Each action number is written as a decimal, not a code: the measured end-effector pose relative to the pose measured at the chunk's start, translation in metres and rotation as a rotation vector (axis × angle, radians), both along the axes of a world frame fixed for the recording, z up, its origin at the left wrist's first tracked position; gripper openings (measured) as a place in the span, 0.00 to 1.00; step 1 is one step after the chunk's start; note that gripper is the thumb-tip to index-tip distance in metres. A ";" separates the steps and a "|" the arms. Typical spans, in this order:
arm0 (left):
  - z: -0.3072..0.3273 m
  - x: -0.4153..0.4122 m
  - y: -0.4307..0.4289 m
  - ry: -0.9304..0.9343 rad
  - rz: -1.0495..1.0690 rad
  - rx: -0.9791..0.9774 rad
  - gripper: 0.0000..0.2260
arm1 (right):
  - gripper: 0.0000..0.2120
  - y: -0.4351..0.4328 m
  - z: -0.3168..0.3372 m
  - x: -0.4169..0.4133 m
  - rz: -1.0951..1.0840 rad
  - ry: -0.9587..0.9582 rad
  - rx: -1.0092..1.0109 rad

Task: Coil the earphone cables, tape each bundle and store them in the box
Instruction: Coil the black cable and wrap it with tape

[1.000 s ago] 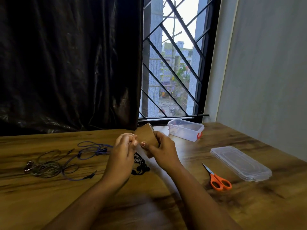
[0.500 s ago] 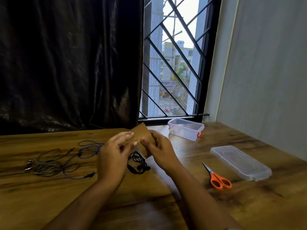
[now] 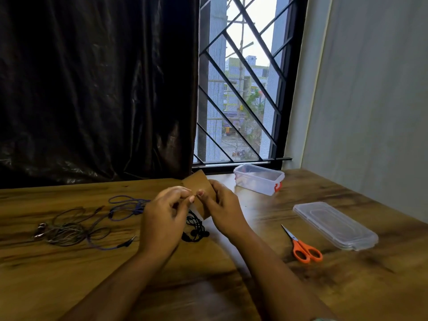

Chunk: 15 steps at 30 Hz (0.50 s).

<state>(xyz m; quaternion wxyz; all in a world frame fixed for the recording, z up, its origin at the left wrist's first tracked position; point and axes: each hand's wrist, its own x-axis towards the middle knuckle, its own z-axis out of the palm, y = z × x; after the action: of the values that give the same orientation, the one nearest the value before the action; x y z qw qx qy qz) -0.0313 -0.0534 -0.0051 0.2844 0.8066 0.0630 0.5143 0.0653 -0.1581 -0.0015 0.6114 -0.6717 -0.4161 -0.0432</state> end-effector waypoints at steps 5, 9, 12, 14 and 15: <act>-0.002 0.000 -0.007 0.055 -0.225 -0.240 0.09 | 0.07 -0.001 -0.001 0.004 -0.039 0.026 -0.008; -0.004 0.003 -0.007 0.104 -0.338 -0.284 0.06 | 0.06 -0.001 -0.002 0.007 -0.070 0.101 -0.002; -0.007 0.005 -0.012 0.161 -0.398 -0.264 0.06 | 0.07 -0.005 -0.002 0.011 -0.129 0.152 0.011; -0.009 0.006 -0.013 0.153 -0.452 -0.321 0.06 | 0.08 -0.007 0.000 0.012 -0.151 0.174 0.026; -0.010 0.006 -0.013 0.139 -0.477 -0.364 0.07 | 0.08 -0.008 0.001 0.012 -0.153 0.175 0.026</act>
<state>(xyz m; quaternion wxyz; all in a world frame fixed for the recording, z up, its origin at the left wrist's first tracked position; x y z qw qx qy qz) -0.0248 -0.0665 -0.0149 0.5320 0.7678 -0.0178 0.3566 0.0778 -0.1656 -0.0009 0.6488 -0.6949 -0.3081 -0.0363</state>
